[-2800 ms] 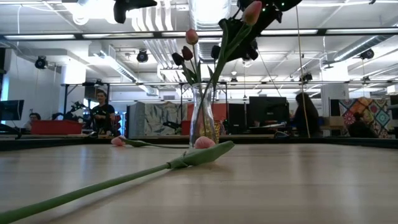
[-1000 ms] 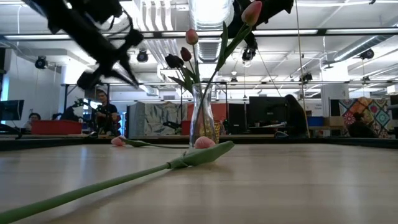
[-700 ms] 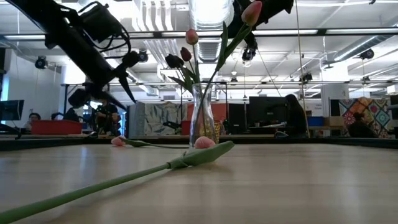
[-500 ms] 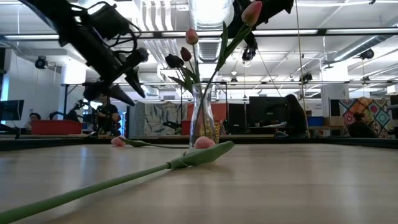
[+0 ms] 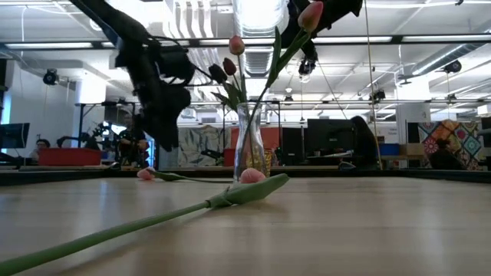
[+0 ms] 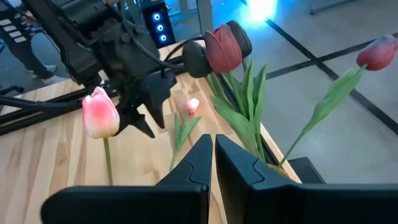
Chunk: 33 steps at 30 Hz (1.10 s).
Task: Sort flowers into vase by color
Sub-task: Put the pink flower into the transparent vase
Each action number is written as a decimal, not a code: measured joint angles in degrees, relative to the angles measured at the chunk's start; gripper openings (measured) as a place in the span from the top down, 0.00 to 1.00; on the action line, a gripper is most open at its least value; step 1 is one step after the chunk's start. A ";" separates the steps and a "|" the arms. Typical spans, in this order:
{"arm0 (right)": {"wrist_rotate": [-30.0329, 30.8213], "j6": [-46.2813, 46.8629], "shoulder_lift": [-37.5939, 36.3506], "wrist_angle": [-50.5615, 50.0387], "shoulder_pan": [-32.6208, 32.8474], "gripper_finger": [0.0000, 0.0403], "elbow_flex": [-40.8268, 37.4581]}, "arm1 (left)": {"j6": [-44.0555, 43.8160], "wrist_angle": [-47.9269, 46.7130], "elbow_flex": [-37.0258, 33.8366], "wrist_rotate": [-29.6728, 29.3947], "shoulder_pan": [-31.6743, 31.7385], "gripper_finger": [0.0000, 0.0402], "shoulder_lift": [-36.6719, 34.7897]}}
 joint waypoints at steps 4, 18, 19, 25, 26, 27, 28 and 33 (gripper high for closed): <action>-0.02 0.00 0.02 -0.96 0.00 0.97 0.00 | 7.13 -1.75 3.88 -2.55 -0.07 0.66 4.79; -0.02 0.00 0.02 -0.93 0.00 0.97 0.00 | 19.96 -5.90 7.38 -9.21 0.07 0.66 14.19; -0.02 0.00 0.02 -0.94 0.00 0.97 0.00 | 20.72 -5.84 7.38 -9.31 0.13 0.66 14.55; -0.02 -0.01 0.02 -0.93 0.00 0.97 0.00 | 24.02 -7.74 7.38 -7.88 0.11 0.77 16.30; -0.02 0.00 0.02 -0.93 0.00 0.97 0.00 | 24.18 -8.45 7.38 -7.56 0.11 0.79 16.33; -0.02 -0.01 0.02 -0.93 0.00 0.97 0.00 | 24.18 -9.08 7.38 -7.36 0.11 0.82 16.33; -0.02 -0.01 0.02 -0.93 0.00 0.97 0.00 | 24.20 -9.84 7.38 -7.00 0.11 0.85 16.24; -0.02 -0.09 0.02 -0.93 0.00 0.97 0.00 | 22.82 -13.77 7.34 -2.77 0.16 0.99 13.86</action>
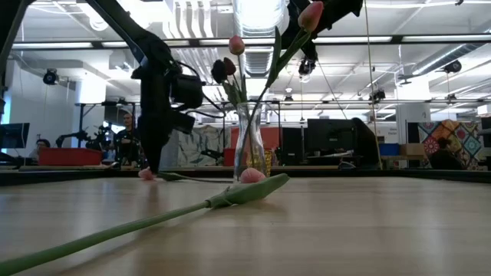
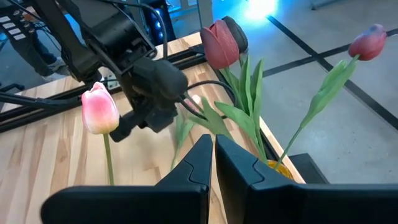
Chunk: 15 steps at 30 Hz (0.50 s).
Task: Sort flowers into vase by color
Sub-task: Put the pink flower into the transparent vase
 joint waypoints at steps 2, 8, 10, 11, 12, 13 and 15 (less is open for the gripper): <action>0.00 -0.05 0.00 0.02 0.00 0.97 0.00 | -0.65 -0.84 -0.05 1.20 0.00 0.98 -1.21; 0.00 -0.07 0.00 0.04 0.00 0.97 0.00 | -6.20 -0.41 -0.17 3.25 0.20 0.99 -5.70; 0.00 -0.07 0.00 0.04 0.00 0.97 0.00 | -14.01 0.63 -0.17 3.34 1.06 0.97 -6.61; 0.00 -0.07 -0.02 0.04 0.00 0.97 0.00 | -18.28 0.74 -0.17 3.29 1.65 0.96 -7.10; 0.00 -0.03 -0.02 0.04 0.00 0.97 0.00 | -22.44 0.68 -0.21 3.27 2.25 0.94 -7.60; 0.00 -0.02 -0.02 0.04 0.00 0.97 0.00 | -26.24 0.68 -0.24 3.19 2.76 0.93 -8.07; 0.01 -0.02 -0.02 0.04 0.00 0.97 0.00 | -34.42 1.03 -0.51 3.20 3.59 0.88 -9.05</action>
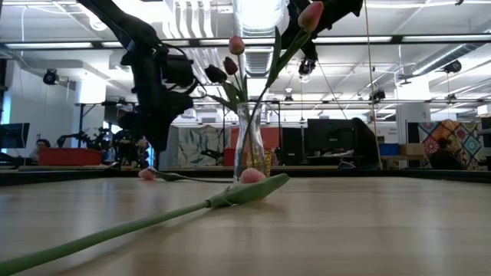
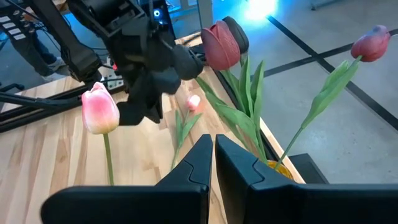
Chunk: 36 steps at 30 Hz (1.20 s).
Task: Sort flowers into vase by color
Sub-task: Put the pink flower into the transparent vase
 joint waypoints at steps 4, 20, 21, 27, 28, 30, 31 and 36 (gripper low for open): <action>-0.01 -0.02 0.00 0.00 0.02 0.97 0.00 | -16.70 -0.03 -0.81 0.05 1.04 0.77 -0.89; -0.01 -2.05 -0.04 0.02 0.13 0.97 0.00 | -48.64 11.24 -6.34 -1.79 2.76 0.58 -0.98; -0.03 -2.30 -0.04 0.02 0.13 0.97 0.00 | -50.66 11.99 -7.16 -1.80 2.95 0.58 -0.98; -0.07 -3.64 -0.04 0.02 0.67 0.97 0.00 | -62.62 22.61 -11.91 -1.83 5.14 0.58 -0.96; -0.11 -3.89 -0.04 0.02 0.80 0.97 0.00 | -64.81 24.13 -12.51 -1.86 5.57 0.58 -0.94; -0.63 -4.34 -0.04 0.02 1.00 0.97 0.00 | -68.00 25.50 -13.11 -2.40 6.36 0.58 -0.94; -1.32 -4.56 -0.04 0.02 1.11 0.97 0.00 | -69.27 25.52 -13.31 -3.06 6.58 0.58 -0.86; -3.56 -5.42 -0.07 0.00 1.26 0.97 0.00 | -73.26 25.95 -13.79 -3.48 7.24 0.58 0.37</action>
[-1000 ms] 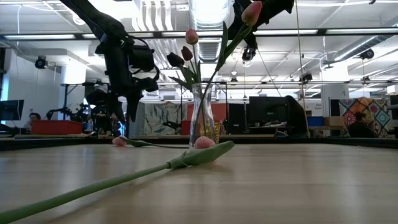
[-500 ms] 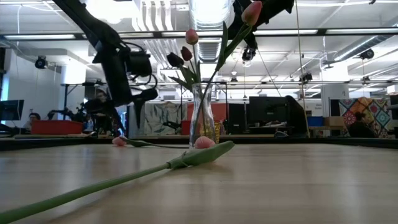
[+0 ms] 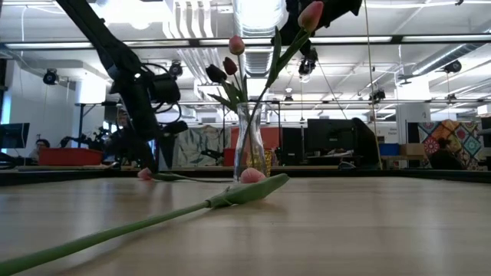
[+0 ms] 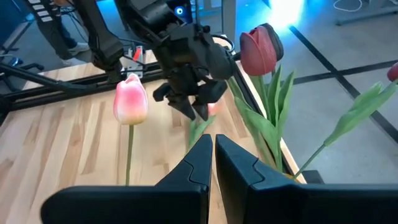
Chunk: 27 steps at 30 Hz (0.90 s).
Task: Sort flowers into vase by color
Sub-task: Put the pink flower into the transparent vase
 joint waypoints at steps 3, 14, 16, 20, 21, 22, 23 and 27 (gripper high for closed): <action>-0.01 -0.09 0.00 0.00 0.00 0.97 0.00 | -1.48 0.16 1.08 0.19 0.00 0.58 1.70; -2.76 -0.09 0.00 -0.02 0.00 0.97 0.00 | -1.08 0.55 4.46 -0.22 0.31 0.61 7.07; -2.89 -0.07 0.00 0.09 0.00 0.97 0.00 | 0.14 0.54 4.46 -1.08 0.28 0.65 7.13; -2.91 -0.04 0.00 0.52 0.00 0.97 -0.02 | 0.96 -0.67 4.44 -1.47 0.31 0.78 7.13; -2.94 0.05 0.00 0.50 0.00 0.97 -0.02 | 1.02 -0.86 4.43 -1.75 0.31 0.82 7.18; -2.94 0.34 0.00 0.50 0.00 0.97 -0.02 | 1.13 -0.91 4.42 -2.26 0.31 0.86 7.22; -2.94 0.47 0.00 0.48 0.00 0.97 -0.02 | 1.80 -0.98 4.39 -2.84 0.31 0.90 7.22; -2.94 0.70 0.00 0.48 0.00 0.97 -0.02 | 3.35 -2.16 4.39 -3.31 0.35 0.98 7.13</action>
